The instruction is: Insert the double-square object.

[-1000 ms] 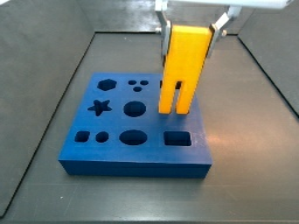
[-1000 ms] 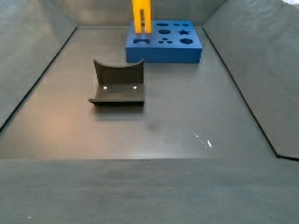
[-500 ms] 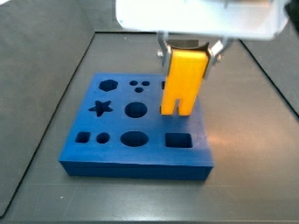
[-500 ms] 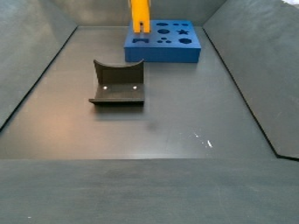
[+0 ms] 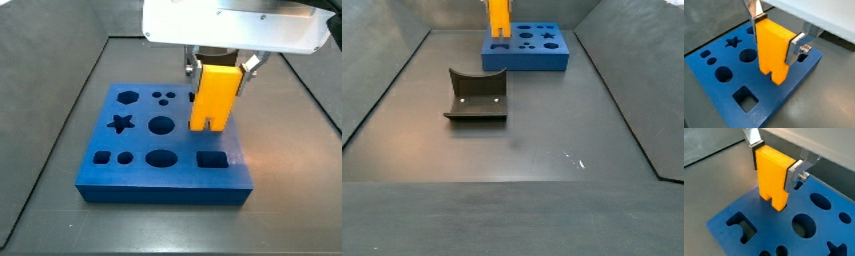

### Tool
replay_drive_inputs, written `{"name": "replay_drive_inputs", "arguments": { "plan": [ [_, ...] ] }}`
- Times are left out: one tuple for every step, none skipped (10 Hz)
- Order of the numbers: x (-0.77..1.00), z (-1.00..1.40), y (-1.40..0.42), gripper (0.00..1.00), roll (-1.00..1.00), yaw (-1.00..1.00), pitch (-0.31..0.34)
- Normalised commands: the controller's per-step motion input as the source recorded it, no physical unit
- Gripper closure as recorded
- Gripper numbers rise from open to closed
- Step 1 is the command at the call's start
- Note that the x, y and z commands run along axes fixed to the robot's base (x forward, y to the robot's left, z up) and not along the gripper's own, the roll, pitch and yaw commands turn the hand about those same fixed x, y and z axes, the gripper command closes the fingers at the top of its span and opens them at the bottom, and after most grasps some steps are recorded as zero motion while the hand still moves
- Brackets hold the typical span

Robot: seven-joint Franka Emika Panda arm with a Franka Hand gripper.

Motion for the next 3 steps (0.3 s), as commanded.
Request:
{"name": "replay_drive_inputs", "arguments": {
  "plan": [
    [0.0,-0.19,0.0,1.0,0.0,0.0,0.0],
    [0.0,0.0,0.0,1.0,0.01,0.0,0.0],
    [0.0,0.0,0.0,1.0,0.0,0.0,0.0]
  ]
}}
